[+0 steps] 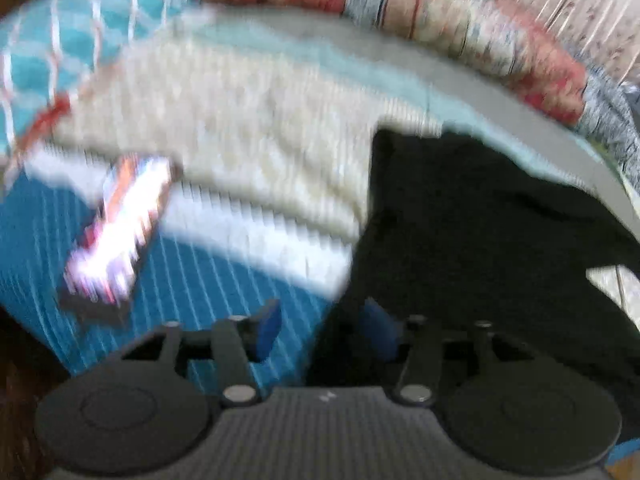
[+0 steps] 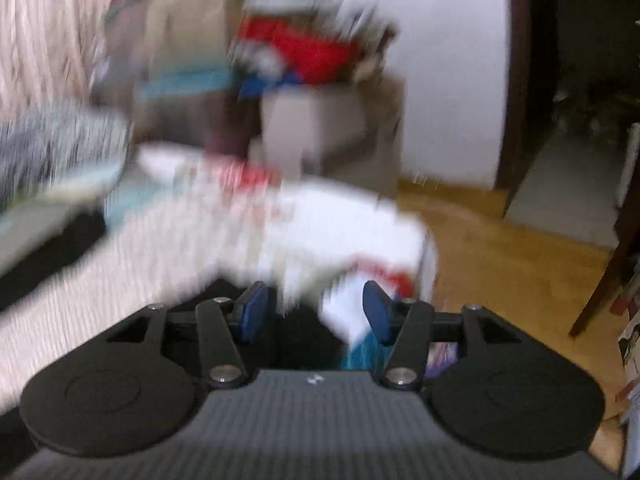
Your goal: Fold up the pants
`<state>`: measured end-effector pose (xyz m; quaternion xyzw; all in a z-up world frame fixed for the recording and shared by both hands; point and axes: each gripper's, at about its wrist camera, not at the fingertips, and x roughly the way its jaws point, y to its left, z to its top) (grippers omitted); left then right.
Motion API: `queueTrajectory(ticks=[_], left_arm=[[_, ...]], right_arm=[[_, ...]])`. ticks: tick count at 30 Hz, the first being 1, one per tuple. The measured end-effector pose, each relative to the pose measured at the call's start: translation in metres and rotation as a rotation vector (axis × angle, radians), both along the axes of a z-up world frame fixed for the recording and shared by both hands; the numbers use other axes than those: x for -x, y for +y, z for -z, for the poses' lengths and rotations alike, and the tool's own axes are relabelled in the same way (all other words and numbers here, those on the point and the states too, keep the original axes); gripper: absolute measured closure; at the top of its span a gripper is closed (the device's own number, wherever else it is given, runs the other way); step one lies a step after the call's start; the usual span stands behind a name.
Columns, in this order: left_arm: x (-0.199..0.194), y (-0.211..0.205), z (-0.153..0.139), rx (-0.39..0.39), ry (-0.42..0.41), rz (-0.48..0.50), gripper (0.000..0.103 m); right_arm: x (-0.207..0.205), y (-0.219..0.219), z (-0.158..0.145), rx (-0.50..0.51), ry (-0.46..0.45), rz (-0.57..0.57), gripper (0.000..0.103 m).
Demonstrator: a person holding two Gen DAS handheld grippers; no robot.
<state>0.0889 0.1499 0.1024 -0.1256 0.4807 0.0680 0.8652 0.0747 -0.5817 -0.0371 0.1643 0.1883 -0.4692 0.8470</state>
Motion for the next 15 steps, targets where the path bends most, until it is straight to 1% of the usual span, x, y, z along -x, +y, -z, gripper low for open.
queueTrajectory(ticks=[1, 2, 4, 6, 7, 8, 9, 11, 12, 13, 14, 15], left_arm=[[-0.005, 0.0, -0.009, -0.047, -0.042, 0.007, 0.043], [-0.015, -0.002, -0.018, -0.11, -0.084, 0.025, 0.037], [-0.043, -0.013, -0.029, -0.228, -0.134, 0.081, 0.028], [-0.076, -0.029, -0.033, -0.321, -0.195, 0.167, 0.024], [-0.091, -0.039, -0.033, -0.365, -0.22, 0.217, 0.019], [-0.111, -0.052, -0.029, -0.423, -0.245, 0.283, 0.019], [-0.128, -0.063, -0.023, -0.46, -0.256, 0.342, 0.019], [-0.16, -0.084, -0.007, -0.513, -0.248, 0.461, 0.019], [-0.175, -0.094, 0.003, -0.531, -0.233, 0.51, 0.02], [-0.188, -0.1, 0.012, -0.538, -0.22, 0.551, 0.02], [-0.201, -0.106, 0.022, -0.537, -0.206, 0.592, 0.021], [-0.209, -0.109, 0.031, -0.536, -0.194, 0.612, 0.021]], right_arm=[[-0.005, -0.001, -0.011, 0.015, -0.023, 0.004, 0.047], [-0.013, -0.004, -0.021, 0.018, -0.049, -0.02, 0.047], [-0.038, -0.002, -0.042, -0.009, -0.086, -0.131, 0.047], [-0.079, 0.002, -0.059, -0.07, -0.111, -0.268, 0.047], [-0.106, 0.001, -0.065, -0.119, -0.119, -0.345, 0.047], [-0.127, 0.001, -0.068, -0.16, -0.125, -0.393, 0.047], [-0.156, 0.0, -0.069, -0.21, -0.125, -0.438, 0.047], [-0.207, 0.001, -0.067, -0.279, -0.105, -0.487, 0.048], [-0.235, -0.001, -0.062, -0.305, -0.08, -0.487, 0.048], [-0.264, -0.006, -0.056, -0.34, -0.05, -0.485, 0.048], [-0.284, -0.007, -0.051, -0.366, -0.026, -0.473, 0.048], [-0.301, -0.009, -0.048, -0.38, -0.002, -0.451, 0.048]])
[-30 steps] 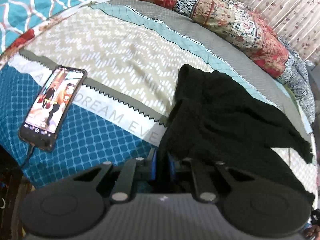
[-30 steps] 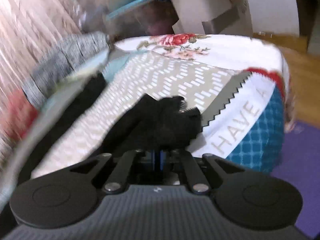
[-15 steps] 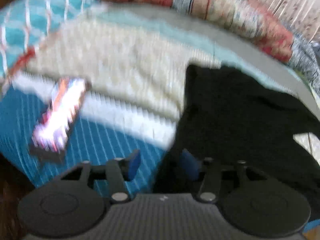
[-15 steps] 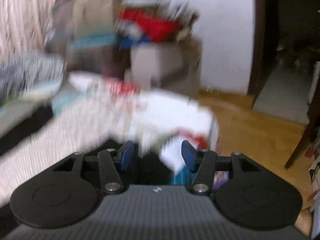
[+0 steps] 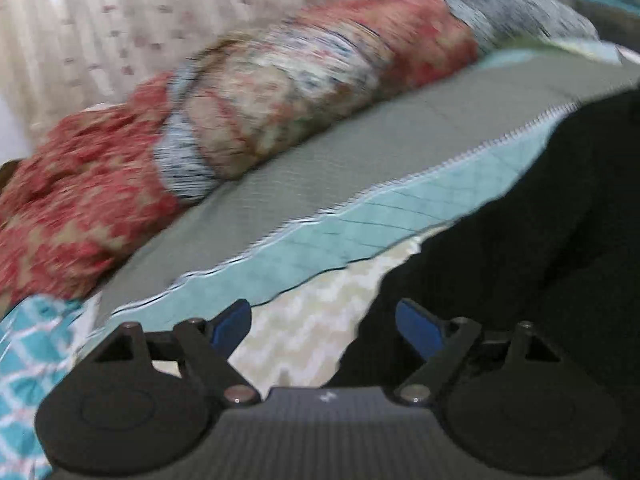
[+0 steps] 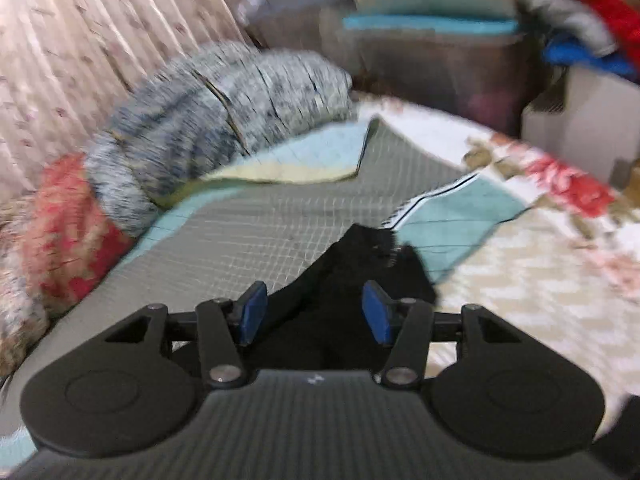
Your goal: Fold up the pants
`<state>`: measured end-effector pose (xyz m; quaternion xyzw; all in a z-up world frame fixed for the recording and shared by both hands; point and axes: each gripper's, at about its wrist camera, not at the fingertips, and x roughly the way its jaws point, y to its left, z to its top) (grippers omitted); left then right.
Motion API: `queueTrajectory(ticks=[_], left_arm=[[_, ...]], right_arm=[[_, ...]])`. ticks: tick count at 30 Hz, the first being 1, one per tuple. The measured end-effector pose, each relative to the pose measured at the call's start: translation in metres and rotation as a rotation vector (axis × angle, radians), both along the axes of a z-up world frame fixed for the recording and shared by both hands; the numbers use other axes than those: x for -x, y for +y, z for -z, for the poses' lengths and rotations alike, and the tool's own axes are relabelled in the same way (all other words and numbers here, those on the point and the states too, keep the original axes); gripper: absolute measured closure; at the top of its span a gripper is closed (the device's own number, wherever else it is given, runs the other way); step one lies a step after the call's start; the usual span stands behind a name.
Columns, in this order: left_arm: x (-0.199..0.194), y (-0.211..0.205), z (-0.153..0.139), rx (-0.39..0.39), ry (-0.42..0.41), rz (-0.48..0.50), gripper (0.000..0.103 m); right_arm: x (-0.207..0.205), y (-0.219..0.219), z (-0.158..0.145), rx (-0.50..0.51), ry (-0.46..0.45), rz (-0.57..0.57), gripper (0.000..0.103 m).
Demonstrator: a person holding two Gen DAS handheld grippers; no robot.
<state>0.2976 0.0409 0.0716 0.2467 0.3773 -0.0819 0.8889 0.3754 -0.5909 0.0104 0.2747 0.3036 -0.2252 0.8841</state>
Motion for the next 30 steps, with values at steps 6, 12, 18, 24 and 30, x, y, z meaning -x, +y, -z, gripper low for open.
queueTrajectory(ticks=[6, 12, 18, 24, 30], left_arm=[[-0.03, 0.004, 0.04, 0.067, 0.123, 0.049, 0.032], [-0.034, 0.002, 0.057, 0.089, 0.168, 0.072, 0.096], [-0.01, 0.007, 0.01, 0.167, 0.035, 0.0, 0.096], [0.073, 0.033, -0.058, 0.294, -0.126, -0.06, 0.096], [0.183, 0.046, -0.072, 0.36, -0.14, -0.083, 0.096]], right_arm=[[-0.082, -0.016, 0.036, 0.047, 0.228, 0.119, 0.031], [-0.092, -0.014, 0.066, 0.13, 0.313, 0.143, 0.079], [-0.026, -0.018, 0.018, 0.027, 0.031, 0.151, 0.092], [0.1, -0.025, -0.035, -0.168, -0.217, 0.145, 0.092], [0.247, -0.028, -0.038, -0.309, -0.327, 0.196, 0.092]])
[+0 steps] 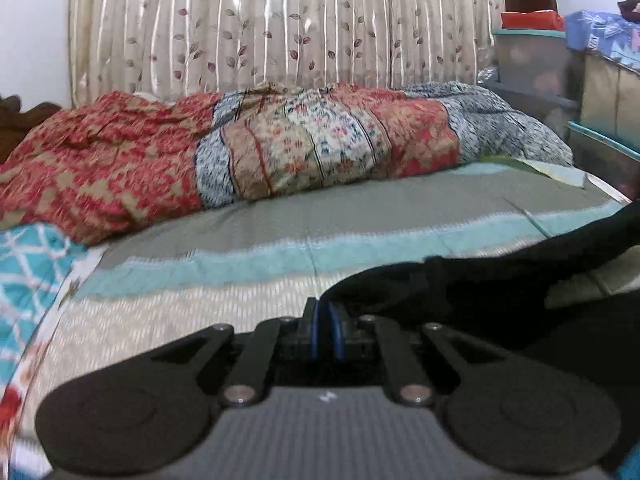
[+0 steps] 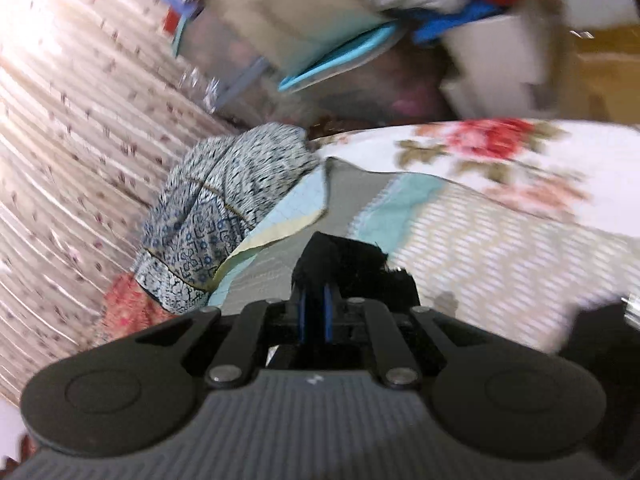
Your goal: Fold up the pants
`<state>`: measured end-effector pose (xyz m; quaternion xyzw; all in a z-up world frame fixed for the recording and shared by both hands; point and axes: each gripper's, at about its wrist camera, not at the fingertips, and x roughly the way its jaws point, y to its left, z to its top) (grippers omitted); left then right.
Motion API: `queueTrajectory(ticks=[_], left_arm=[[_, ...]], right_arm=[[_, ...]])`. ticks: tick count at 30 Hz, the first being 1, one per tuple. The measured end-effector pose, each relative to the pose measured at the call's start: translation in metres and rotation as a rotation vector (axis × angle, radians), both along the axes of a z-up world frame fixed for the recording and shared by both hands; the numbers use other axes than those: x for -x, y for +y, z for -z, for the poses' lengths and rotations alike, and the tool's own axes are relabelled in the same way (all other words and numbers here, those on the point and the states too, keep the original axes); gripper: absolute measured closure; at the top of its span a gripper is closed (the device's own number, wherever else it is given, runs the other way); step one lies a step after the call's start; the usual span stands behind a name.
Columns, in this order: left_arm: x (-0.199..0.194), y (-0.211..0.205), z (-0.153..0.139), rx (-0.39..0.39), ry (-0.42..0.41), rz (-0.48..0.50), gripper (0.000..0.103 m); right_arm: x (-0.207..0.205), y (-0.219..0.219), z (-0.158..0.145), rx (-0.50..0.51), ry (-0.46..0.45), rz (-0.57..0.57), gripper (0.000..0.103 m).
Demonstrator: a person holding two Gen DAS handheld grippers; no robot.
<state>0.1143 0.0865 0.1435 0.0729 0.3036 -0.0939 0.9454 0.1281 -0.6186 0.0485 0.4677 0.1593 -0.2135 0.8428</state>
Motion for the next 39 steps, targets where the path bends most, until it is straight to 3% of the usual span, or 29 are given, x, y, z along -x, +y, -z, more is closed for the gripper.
queueTrajectory(ticks=[5, 9, 11, 14, 16, 17, 18, 21, 25, 26, 28, 30, 32, 33, 36, 37, 39], left_arm=[[0.066, 0.001, 0.03, 0.042, 0.114, -0.004, 0.096], [0.101, -0.001, 0.055, 0.056, 0.177, -0.028, 0.096], [0.11, 0.001, 0.062, 0.061, 0.188, -0.038, 0.096], [0.114, 0.002, 0.071, 0.054, 0.192, -0.036, 0.092], [0.114, 0.001, 0.075, 0.035, 0.231, -0.029, 0.091], [0.12, 0.0, 0.075, 0.035, 0.234, -0.021, 0.087], [0.125, 0.002, 0.071, 0.046, 0.229, -0.008, 0.085], [0.143, 0.017, 0.057, 0.114, 0.218, -0.003, 0.062], [0.153, 0.067, 0.032, 0.321, 0.168, -0.111, 0.035], [0.148, 0.08, 0.028, 0.367, 0.161, -0.152, 0.024], [0.129, 0.098, 0.024, 0.417, 0.164, -0.228, 0.023], [0.096, 0.107, 0.024, 0.411, 0.191, -0.266, 0.021], [0.063, 0.106, 0.031, 0.4, 0.213, -0.239, 0.003], [0.045, 0.104, 0.038, 0.401, 0.238, -0.228, 0.002], [-0.001, 0.095, 0.061, 0.415, 0.345, -0.203, 0.002], [-0.011, 0.091, 0.067, 0.417, 0.365, -0.194, 0.006], [-0.022, 0.079, 0.078, 0.418, 0.399, -0.162, 0.026]], right_arm=[[0.098, 0.002, 0.04, -0.054, 0.03, 0.056, 0.092], [0.154, 0.002, 0.09, -0.188, 0.067, 0.16, 0.092], [0.166, 0.007, 0.108, -0.203, 0.09, 0.19, 0.092], [0.156, 0.016, 0.119, -0.141, 0.174, 0.185, 0.09], [0.15, 0.021, 0.122, -0.117, 0.189, 0.205, 0.073], [0.15, 0.022, 0.122, -0.127, 0.192, 0.236, 0.051], [0.154, 0.022, 0.121, -0.131, 0.19, 0.273, 0.038], [0.171, 0.029, 0.109, -0.092, 0.163, 0.34, 0.039], [0.172, 0.059, 0.076, 0.119, 0.159, 0.299, 0.04], [0.168, 0.07, 0.068, 0.158, 0.137, 0.257, 0.04], [0.149, 0.094, 0.054, 0.196, 0.09, 0.14, 0.04], [0.113, 0.128, 0.044, 0.21, 0.057, -0.072, 0.039], [0.073, 0.174, 0.038, 0.224, 0.04, -0.303, 0.039], [0.051, 0.206, 0.036, 0.239, 0.036, -0.431, 0.039], [-0.005, 0.31, 0.038, 0.273, 0.03, -0.809, 0.039], [-0.02, 0.349, 0.042, 0.28, 0.028, -0.936, 0.039], [-0.039, 0.419, 0.049, 0.31, 0.026, -1.143, 0.04]])
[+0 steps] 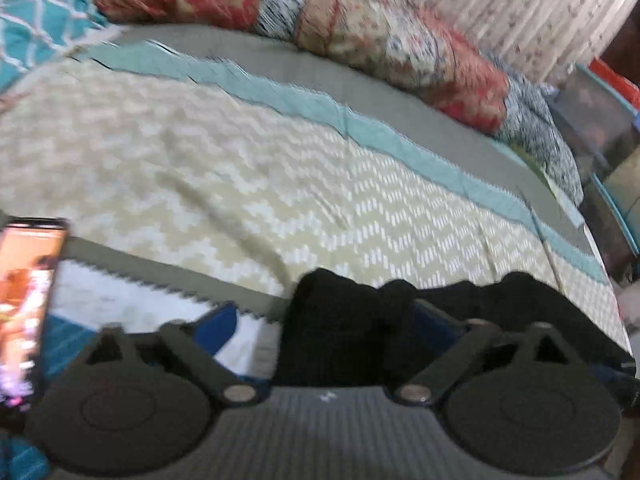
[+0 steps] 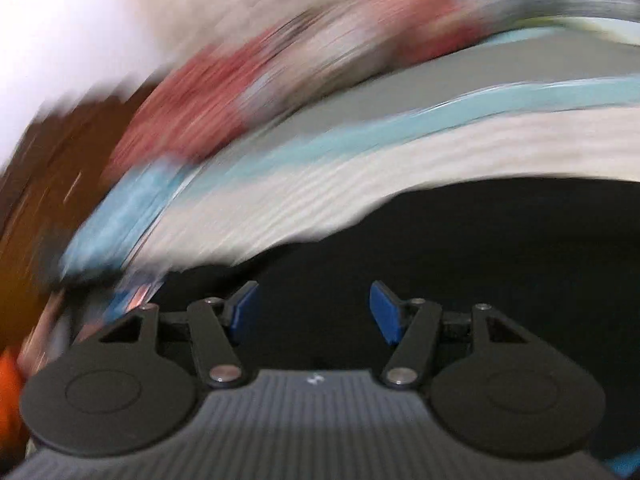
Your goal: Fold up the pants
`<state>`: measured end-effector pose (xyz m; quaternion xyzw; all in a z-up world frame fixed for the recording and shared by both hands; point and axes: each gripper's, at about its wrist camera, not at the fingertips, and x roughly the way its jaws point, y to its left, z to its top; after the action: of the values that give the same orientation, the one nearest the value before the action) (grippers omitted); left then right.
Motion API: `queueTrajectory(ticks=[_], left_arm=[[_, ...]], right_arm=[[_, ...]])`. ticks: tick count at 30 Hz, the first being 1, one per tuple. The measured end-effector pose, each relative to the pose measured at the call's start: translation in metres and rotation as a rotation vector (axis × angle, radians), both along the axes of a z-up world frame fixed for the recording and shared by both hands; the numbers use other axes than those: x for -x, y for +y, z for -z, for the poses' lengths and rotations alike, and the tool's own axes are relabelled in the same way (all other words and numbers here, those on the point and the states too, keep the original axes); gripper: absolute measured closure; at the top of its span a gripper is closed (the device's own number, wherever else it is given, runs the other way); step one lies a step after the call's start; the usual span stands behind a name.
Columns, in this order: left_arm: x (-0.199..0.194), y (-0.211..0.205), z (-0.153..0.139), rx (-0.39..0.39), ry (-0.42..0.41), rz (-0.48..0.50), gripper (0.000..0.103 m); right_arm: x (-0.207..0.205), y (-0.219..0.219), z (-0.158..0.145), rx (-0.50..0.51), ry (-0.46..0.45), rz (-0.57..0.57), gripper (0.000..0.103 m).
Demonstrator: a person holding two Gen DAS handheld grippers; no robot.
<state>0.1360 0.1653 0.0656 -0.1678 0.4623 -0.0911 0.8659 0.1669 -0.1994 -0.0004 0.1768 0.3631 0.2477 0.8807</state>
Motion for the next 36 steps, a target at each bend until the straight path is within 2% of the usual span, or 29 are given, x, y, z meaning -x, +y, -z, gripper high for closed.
queueTrajectory(ticks=[1, 2, 4, 5, 7, 10, 11, 13, 15, 16, 17, 18, 20, 21, 22, 25, 27, 31, 33, 36], left_arm=[[-0.003, -0.006, 0.004, 0.021, 0.017, 0.029, 0.051], [-0.004, -0.01, 0.009, 0.04, 0.029, 0.054, 0.063], [0.004, -0.017, 0.01, 0.026, -0.005, 0.065, 0.071], [0.01, -0.019, 0.007, 0.01, -0.033, 0.064, 0.073], [0.023, -0.014, -0.002, 0.023, -0.1, 0.034, 0.078], [0.05, 0.009, -0.019, 0.065, -0.231, -0.099, 0.082], [0.054, 0.014, -0.017, 0.077, -0.239, -0.127, 0.083], [0.054, 0.015, 0.0, 0.066, -0.186, -0.166, 0.082], [0.047, 0.01, 0.021, 0.0, -0.115, -0.182, 0.068], [0.043, 0.008, 0.029, -0.022, -0.068, -0.196, 0.055], [0.042, 0.008, 0.033, -0.014, -0.042, -0.214, 0.055], [0.044, 0.01, 0.03, 0.007, -0.042, -0.225, 0.054], [0.051, 0.015, 0.019, 0.034, -0.054, -0.243, 0.046], [0.056, 0.018, 0.011, 0.03, -0.07, -0.262, 0.044], [0.06, 0.022, 0.003, 0.023, -0.091, -0.291, 0.043], [0.08, 0.034, -0.021, 0.036, -0.145, -0.386, 0.044], [0.078, 0.033, -0.037, 0.061, -0.182, -0.384, 0.045], [0.073, -0.018, -0.057, 0.061, -0.235, -0.235, 0.043], [0.064, -0.057, -0.051, 0.065, -0.207, -0.118, 0.043], [0.053, -0.117, -0.025, 0.055, -0.111, 0.018, 0.043]], right_arm=[[-0.005, 0.031, 0.002, 0.019, -0.004, -0.078, 0.04], [-0.008, 0.065, 0.004, 0.036, -0.016, -0.157, 0.04], [-0.023, 0.111, 0.01, 0.05, -0.027, -0.251, 0.042], [-0.031, 0.127, 0.013, 0.051, -0.023, -0.281, 0.046], [-0.04, 0.151, 0.023, 0.047, 0.021, -0.335, 0.078], [-0.04, 0.163, 0.04, 0.037, 0.122, -0.39, 0.079], [-0.038, 0.163, 0.051, 0.027, 0.162, -0.4, 0.079], [-0.036, 0.163, 0.067, -0.022, 0.225, -0.384, 0.081], [-0.04, 0.161, 0.075, -0.061, 0.249, -0.353, 0.082], [-0.043, 0.161, 0.075, -0.072, 0.255, -0.348, 0.082], [-0.04, 0.157, 0.069, -0.076, 0.258, -0.353, 0.082], [-0.04, 0.155, 0.063, -0.076, 0.254, -0.358, 0.08], [-0.035, 0.143, 0.047, -0.081, 0.209, -0.347, 0.077], [-0.034, 0.134, 0.04, -0.088, 0.172, -0.327, 0.07], [-0.032, 0.12, 0.031, -0.1, 0.132, -0.3, 0.064], [-0.025, 0.063, 0.006, -0.122, 0.017, -0.143, 0.063], [-0.013, 0.006, -0.008, -0.112, -0.056, 0.017, 0.062], [0.029, -0.111, -0.014, -0.13, -0.129, 0.403, 0.059], [0.056, -0.159, -0.005, -0.135, -0.143, 0.598, 0.057], [0.104, -0.212, 0.017, -0.144, -0.151, 0.861, 0.057]])
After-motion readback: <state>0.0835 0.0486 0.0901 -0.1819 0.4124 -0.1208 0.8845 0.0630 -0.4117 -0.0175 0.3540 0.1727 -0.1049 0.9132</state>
